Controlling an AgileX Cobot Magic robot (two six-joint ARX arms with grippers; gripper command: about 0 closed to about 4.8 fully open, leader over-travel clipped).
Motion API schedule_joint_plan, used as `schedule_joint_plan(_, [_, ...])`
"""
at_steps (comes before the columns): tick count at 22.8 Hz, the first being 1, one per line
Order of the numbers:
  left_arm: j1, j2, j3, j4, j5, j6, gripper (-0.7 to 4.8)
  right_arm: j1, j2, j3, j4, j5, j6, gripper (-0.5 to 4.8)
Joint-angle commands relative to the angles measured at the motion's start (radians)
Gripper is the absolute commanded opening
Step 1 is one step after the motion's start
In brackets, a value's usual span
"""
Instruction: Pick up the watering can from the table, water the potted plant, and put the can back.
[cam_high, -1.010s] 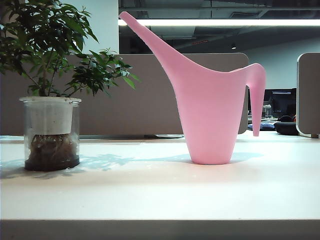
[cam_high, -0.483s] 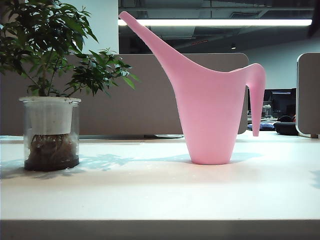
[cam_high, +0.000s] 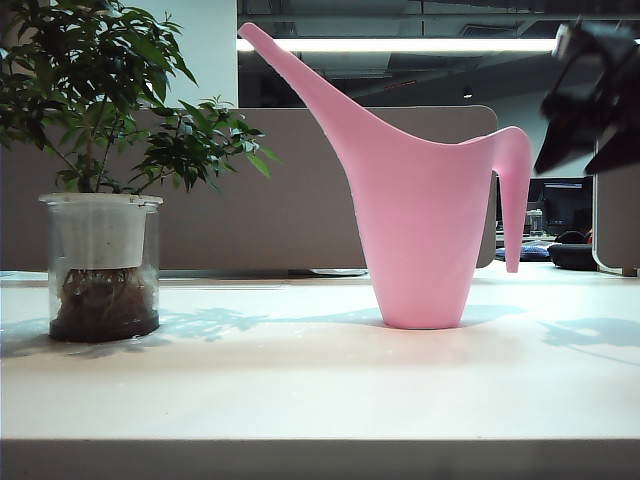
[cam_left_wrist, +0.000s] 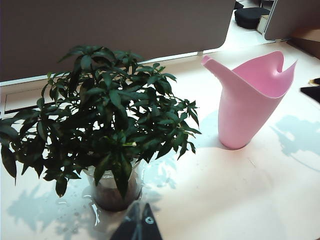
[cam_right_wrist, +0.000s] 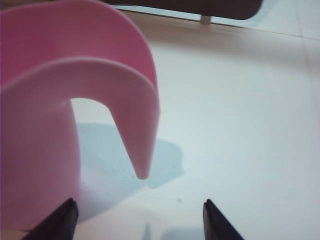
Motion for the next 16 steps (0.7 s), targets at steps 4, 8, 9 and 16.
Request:
schedule_joint_plan(4, [0.0, 0.0, 0.002, 0.005, 0.0, 0.004, -0.05, -0.022, 0.169, 0.004, 0.277, -0.188, -0.033, 3.48])
schedule_joint_plan(8, [0.0, 0.001, 0.002, 0.005, -0.001, 0.004, -0.05, -0.022, 0.248, 0.005, 0.397, -0.197, -0.036, 3.48])
schedule_joint_plan(9, [0.0, 0.001, 0.002, 0.005, -0.001, 0.005, -0.05, -0.022, 0.257, 0.005, 0.417, -0.196, -0.036, 3.48])
schedule_joint_plan(16, [0.0, 0.001, 0.001, -0.002, -0.003, 0.005, -0.05, -0.022, 0.373, 0.023, 0.614, -0.18, -0.035, 3.48])
